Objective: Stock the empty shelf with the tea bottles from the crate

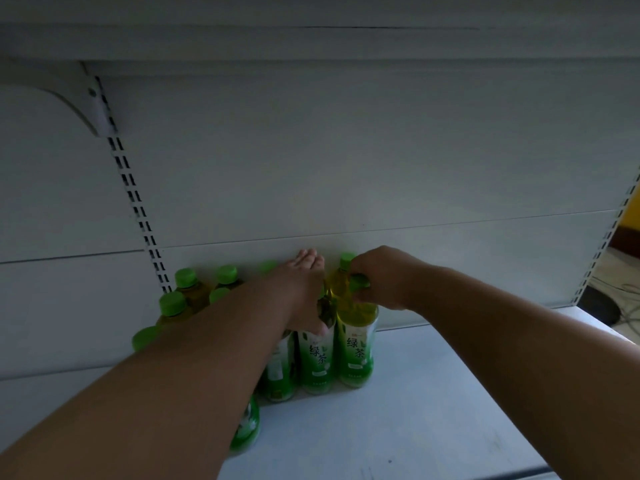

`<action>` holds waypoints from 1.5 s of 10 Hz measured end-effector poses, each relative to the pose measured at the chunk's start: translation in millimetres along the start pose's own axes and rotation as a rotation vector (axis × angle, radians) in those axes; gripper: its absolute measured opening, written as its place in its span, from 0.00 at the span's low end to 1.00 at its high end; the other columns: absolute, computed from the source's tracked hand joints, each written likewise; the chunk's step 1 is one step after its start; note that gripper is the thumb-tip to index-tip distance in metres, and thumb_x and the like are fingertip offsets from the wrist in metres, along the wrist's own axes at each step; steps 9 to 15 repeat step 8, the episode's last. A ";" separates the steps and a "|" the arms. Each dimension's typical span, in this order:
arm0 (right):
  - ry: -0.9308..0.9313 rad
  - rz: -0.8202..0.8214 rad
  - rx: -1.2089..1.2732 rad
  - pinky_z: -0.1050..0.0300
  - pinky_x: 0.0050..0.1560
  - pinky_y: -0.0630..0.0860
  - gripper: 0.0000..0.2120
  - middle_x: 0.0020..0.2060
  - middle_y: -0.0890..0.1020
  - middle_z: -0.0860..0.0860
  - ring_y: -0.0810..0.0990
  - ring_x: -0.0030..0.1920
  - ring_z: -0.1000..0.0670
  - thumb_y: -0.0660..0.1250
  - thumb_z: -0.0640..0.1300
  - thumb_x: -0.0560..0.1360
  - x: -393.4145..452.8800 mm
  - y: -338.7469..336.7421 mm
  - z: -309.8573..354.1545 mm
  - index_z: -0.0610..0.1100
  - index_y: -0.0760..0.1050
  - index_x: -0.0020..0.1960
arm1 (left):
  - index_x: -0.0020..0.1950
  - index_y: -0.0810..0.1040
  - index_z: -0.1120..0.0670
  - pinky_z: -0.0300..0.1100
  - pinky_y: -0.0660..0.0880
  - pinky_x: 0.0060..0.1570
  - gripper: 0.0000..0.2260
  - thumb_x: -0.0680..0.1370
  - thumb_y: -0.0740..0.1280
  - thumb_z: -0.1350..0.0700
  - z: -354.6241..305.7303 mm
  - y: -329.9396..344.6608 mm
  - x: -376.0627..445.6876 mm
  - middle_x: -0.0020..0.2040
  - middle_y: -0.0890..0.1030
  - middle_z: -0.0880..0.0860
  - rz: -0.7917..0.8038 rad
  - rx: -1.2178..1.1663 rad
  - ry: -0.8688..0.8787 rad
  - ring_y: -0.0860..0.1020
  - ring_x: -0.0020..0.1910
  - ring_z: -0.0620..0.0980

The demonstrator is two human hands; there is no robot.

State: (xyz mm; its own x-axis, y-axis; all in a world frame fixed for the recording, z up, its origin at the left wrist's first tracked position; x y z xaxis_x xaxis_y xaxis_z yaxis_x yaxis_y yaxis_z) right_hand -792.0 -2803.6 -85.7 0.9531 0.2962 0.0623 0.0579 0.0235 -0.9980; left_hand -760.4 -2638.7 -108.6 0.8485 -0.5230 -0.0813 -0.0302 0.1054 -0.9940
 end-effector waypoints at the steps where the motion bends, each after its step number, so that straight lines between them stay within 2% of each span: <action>1: 0.000 0.013 0.001 0.57 0.48 0.68 0.16 0.52 0.81 0.48 0.76 0.51 0.48 0.70 0.49 0.77 2.9 0.3 3.2 0.45 0.77 0.63 | 0.80 0.36 0.58 0.46 0.42 0.75 0.57 0.71 0.75 0.39 0.5 2.0 1.4 0.81 0.36 0.56 -0.017 -0.009 0.008 0.39 0.80 0.52; 4: 0.048 0.006 0.074 0.56 0.51 0.72 0.21 0.58 0.80 0.46 0.78 0.57 0.45 0.70 0.49 0.77 -0.9 6.0 1.9 0.46 0.74 0.69 | 0.80 0.37 0.57 0.45 0.42 0.74 0.57 0.70 0.75 0.39 4.1 5.1 5.0 0.81 0.37 0.55 -0.049 -0.009 0.002 0.39 0.80 0.51; 5: 0.095 -0.058 0.126 0.56 0.51 0.73 0.23 0.60 0.80 0.46 0.78 0.58 0.45 0.71 0.51 0.77 -8.6 3.5 -2.3 0.47 0.72 0.70 | 0.81 0.39 0.55 0.45 0.44 0.75 0.57 0.69 0.76 0.38 2.0 4.5 -3.5 0.82 0.40 0.53 -0.105 -0.042 0.013 0.43 0.80 0.51; 6: 0.119 -0.153 0.126 0.52 0.58 0.75 0.26 0.61 0.78 0.47 0.77 0.61 0.45 0.70 0.53 0.76 -19.9 -2.9 -4.4 0.48 0.69 0.71 | 0.82 0.42 0.53 0.45 0.45 0.74 0.56 0.69 0.75 0.36 1.5 0.4 -20.0 0.83 0.45 0.52 -0.191 -0.099 0.015 0.47 0.80 0.52; 7: 0.090 -0.213 0.143 0.52 0.56 0.74 0.25 0.60 0.77 0.48 0.76 0.60 0.46 0.70 0.54 0.76 -30.4 -5.3 3.0 0.49 0.70 0.70 | 0.82 0.44 0.53 0.48 0.51 0.76 0.51 0.72 0.72 0.35 8.8 -3.5 -48.6 0.83 0.47 0.51 -0.299 -0.170 -0.052 0.50 0.80 0.53; 8: 0.024 -0.227 0.181 0.55 0.53 0.72 0.23 0.58 0.76 0.49 0.76 0.59 0.46 0.70 0.54 0.75 -37.1 -6.8 16.1 0.50 0.73 0.67 | 0.82 0.44 0.53 0.48 0.53 0.77 0.49 0.74 0.67 0.34 21.1 -1.2 -80.4 0.83 0.47 0.51 -0.348 -0.180 -0.124 0.51 0.80 0.51; 15: 0.024 -0.227 0.181 0.55 0.53 0.72 0.23 0.58 0.76 0.49 0.76 0.59 0.46 0.70 0.54 0.75 -37.1 -6.8 16.1 0.50 0.73 0.67 | 0.82 0.44 0.53 0.48 0.53 0.77 0.49 0.74 0.67 0.34 21.1 -1.2 -80.4 0.83 0.47 0.51 -0.348 -0.180 -0.124 0.51 0.80 0.51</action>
Point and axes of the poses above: each hand's wrist, its own x-axis towards the middle knuckle, its own y-axis out of the palm, z = x × y, the point moved 2 cm from there along x, towards the middle knuckle
